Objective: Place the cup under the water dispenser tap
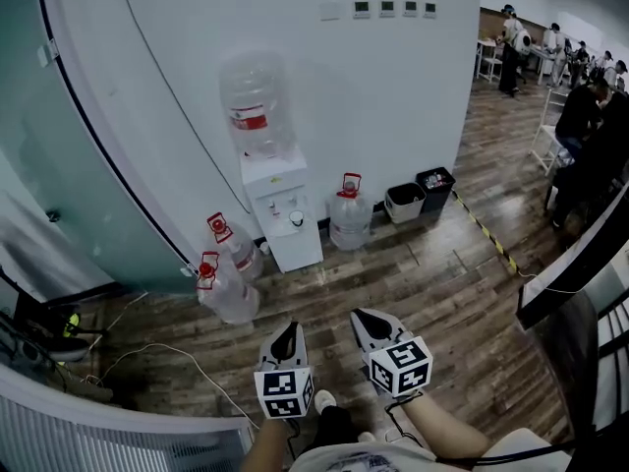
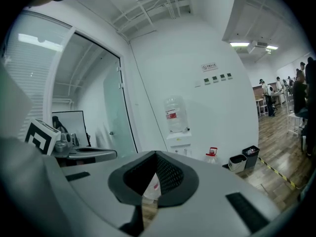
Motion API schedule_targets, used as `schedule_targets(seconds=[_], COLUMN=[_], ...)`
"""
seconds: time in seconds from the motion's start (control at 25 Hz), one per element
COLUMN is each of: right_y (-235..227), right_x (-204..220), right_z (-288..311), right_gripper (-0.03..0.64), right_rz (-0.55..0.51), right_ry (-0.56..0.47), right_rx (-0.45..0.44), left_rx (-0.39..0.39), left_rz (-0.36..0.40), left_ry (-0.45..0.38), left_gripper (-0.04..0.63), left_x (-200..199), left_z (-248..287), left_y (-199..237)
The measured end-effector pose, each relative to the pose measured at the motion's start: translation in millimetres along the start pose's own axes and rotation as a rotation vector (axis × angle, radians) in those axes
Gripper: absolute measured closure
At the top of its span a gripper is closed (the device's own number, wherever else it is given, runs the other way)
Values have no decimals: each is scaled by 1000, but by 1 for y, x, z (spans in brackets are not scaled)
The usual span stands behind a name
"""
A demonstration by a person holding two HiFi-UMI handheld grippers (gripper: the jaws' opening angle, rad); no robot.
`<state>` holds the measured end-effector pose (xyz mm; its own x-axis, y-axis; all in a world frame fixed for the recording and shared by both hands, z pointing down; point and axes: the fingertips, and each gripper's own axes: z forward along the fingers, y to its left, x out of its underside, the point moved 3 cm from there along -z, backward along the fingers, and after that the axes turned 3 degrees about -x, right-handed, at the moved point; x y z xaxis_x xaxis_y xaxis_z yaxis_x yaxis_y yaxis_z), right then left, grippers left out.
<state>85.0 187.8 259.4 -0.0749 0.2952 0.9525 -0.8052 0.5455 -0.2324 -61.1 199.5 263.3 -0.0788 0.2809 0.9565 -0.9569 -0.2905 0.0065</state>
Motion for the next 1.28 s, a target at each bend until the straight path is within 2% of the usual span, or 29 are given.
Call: schedule_targets(seconds=[0.44, 1.28], right_y=[23, 14], right_x=[2, 6], right_z=[-48, -52], right_gripper=[595, 595], right_rz=[-37, -11], right_ry=[-12, -16], right_rx=[-27, 0], left_rx=[-39, -12], left_rz=[-30, -47], left_ry=[-6, 29], left_gripper=[555, 555], left_x=[7, 21], left_z=[-47, -43], left_y=[-21, -34])
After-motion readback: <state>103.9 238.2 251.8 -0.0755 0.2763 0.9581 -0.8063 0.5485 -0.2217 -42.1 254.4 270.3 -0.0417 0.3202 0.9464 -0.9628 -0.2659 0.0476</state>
